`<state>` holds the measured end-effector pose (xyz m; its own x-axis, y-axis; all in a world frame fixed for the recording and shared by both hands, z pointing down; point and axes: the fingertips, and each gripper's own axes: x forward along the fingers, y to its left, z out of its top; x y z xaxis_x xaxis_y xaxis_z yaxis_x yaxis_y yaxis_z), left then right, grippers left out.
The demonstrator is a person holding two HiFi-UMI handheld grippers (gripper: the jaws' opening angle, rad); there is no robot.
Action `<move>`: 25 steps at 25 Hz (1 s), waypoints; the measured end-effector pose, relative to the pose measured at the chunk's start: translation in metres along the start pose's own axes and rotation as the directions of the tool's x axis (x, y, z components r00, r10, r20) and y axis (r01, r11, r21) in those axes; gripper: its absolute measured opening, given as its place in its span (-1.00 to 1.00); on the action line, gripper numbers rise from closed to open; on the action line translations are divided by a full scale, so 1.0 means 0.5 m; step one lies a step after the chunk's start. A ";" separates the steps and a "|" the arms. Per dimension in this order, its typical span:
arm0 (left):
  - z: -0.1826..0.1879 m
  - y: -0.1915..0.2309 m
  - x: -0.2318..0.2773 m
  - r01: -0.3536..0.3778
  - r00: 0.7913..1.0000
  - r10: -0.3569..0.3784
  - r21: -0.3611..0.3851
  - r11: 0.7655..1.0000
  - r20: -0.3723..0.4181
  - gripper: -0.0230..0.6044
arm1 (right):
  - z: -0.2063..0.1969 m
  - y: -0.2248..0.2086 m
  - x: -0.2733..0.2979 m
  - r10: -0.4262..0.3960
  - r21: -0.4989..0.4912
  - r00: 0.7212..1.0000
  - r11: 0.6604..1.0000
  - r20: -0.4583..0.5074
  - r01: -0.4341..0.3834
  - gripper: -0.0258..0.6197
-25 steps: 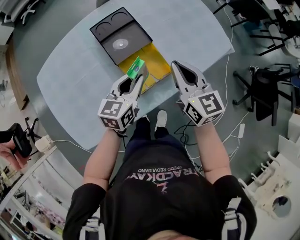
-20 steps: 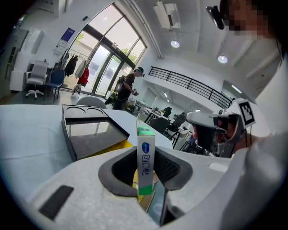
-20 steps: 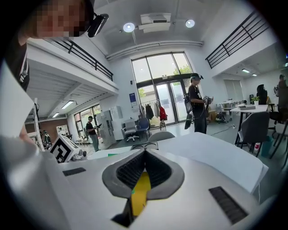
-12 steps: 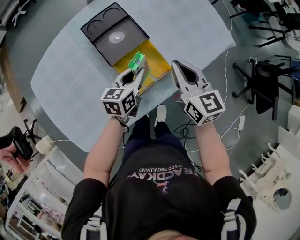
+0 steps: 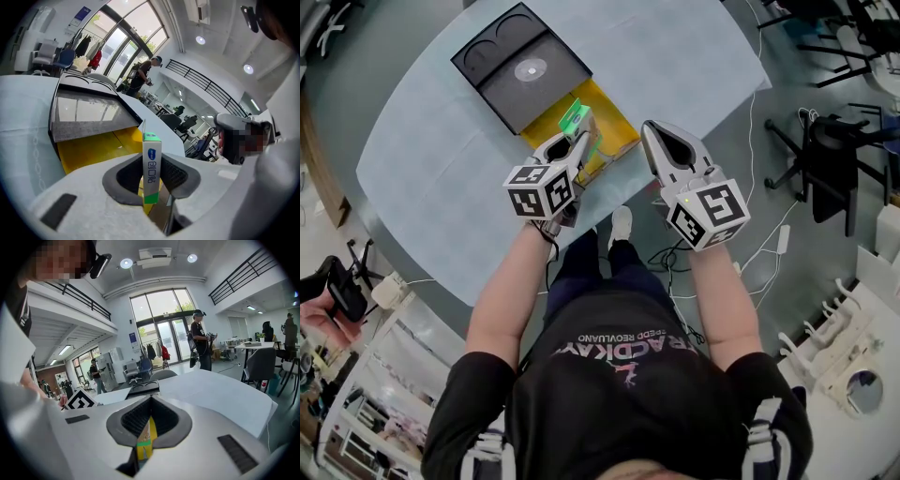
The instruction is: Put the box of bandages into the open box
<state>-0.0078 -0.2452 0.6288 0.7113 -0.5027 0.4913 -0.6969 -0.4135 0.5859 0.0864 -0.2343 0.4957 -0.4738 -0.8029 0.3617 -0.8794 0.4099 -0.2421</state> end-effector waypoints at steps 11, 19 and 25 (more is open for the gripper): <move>-0.020 0.010 0.019 -0.089 0.992 0.101 0.144 0.986 -0.078 -0.58 | -0.002 -0.008 -0.004 0.001 0.004 1.000 1.000 -0.001 -0.001 -0.89; -0.035 0.045 0.013 -0.183 0.968 0.221 0.261 0.948 -0.123 -0.36 | -0.003 -0.007 -0.009 0.004 0.006 1.000 1.000 -0.001 -0.004 -0.89; -0.061 0.062 0.013 -0.230 0.939 0.315 0.425 0.876 -0.140 -0.14 | -0.005 -0.006 -0.015 0.006 0.011 1.000 1.000 0.000 -0.006 -0.89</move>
<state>-0.0220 -0.2380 0.6697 0.4613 -0.4954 0.7361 -0.8127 -0.5688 0.1264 0.0925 -0.2285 0.4963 -0.4793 -0.8001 0.3606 -0.8758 0.4099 -0.2547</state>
